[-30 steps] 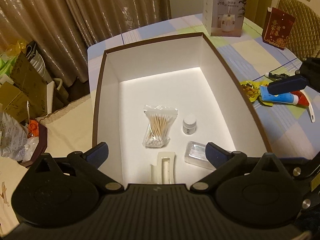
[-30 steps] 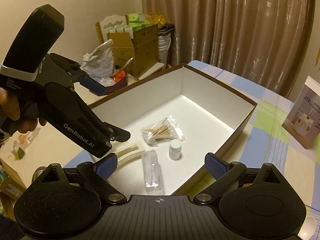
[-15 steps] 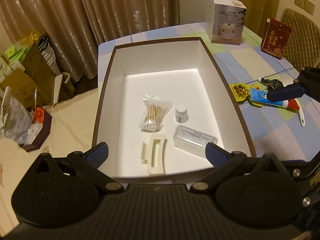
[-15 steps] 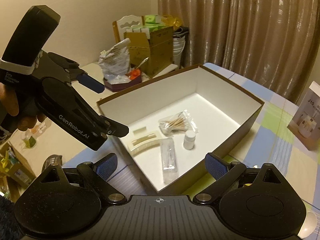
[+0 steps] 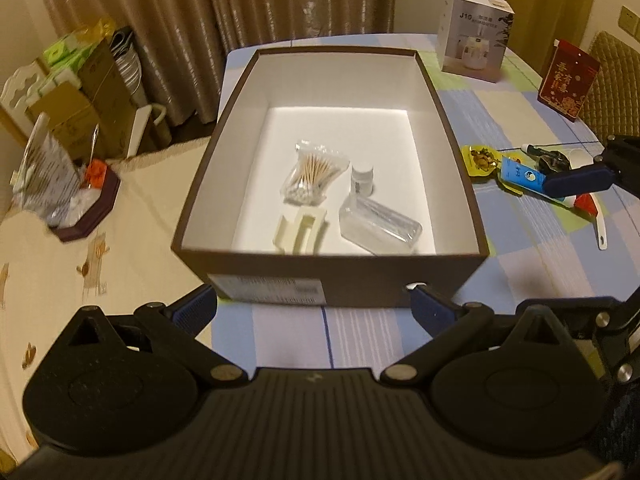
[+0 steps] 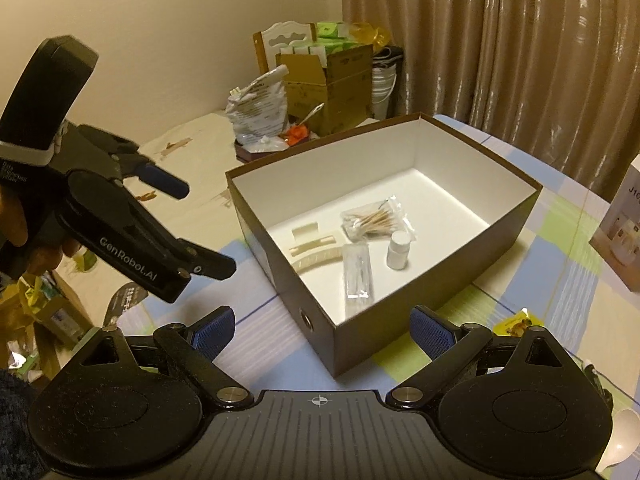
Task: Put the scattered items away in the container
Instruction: 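Withdraw both tools from the box toward the remaining items on the table, then grasp the blue hand-cream tube with left tool while right tool grasps the white ladle handle, then carry the blue tube with left tool while right tool carries the ladle into the box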
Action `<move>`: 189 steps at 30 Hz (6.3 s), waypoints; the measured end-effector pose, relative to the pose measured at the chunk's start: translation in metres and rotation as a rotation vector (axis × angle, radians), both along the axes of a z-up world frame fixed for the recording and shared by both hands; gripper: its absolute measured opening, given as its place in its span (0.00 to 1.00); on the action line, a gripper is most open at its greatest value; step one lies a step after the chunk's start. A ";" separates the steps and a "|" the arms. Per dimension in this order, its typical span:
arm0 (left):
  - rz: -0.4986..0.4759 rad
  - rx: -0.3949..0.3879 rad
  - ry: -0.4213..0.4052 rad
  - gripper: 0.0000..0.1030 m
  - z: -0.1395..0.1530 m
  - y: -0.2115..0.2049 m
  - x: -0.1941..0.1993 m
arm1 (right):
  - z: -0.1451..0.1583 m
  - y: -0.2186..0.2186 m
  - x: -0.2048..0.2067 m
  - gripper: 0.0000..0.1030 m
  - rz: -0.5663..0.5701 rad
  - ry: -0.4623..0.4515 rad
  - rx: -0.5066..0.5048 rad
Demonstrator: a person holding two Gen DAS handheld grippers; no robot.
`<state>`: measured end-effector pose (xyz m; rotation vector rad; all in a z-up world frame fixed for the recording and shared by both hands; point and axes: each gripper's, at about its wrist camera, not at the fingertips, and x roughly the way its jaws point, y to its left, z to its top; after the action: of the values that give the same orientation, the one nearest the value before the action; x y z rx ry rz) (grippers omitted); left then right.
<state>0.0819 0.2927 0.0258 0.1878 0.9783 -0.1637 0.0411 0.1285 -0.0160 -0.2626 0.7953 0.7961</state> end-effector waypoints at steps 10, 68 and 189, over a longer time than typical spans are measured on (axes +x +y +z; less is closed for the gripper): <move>0.071 -0.042 0.016 0.99 -0.001 -0.024 -0.033 | 0.001 -0.027 -0.006 0.96 0.008 0.027 0.015; -0.102 -0.078 0.121 0.97 -0.070 -0.262 0.051 | -0.064 -0.327 0.040 0.68 -0.756 0.252 0.097; -0.138 -0.213 -0.106 0.26 -0.001 -0.049 0.090 | 0.011 -0.039 0.082 0.17 -0.426 0.074 0.214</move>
<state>0.1716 0.2435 0.0244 0.0669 0.8361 -0.3788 0.1231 0.0895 -0.0051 0.1274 0.7930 0.4838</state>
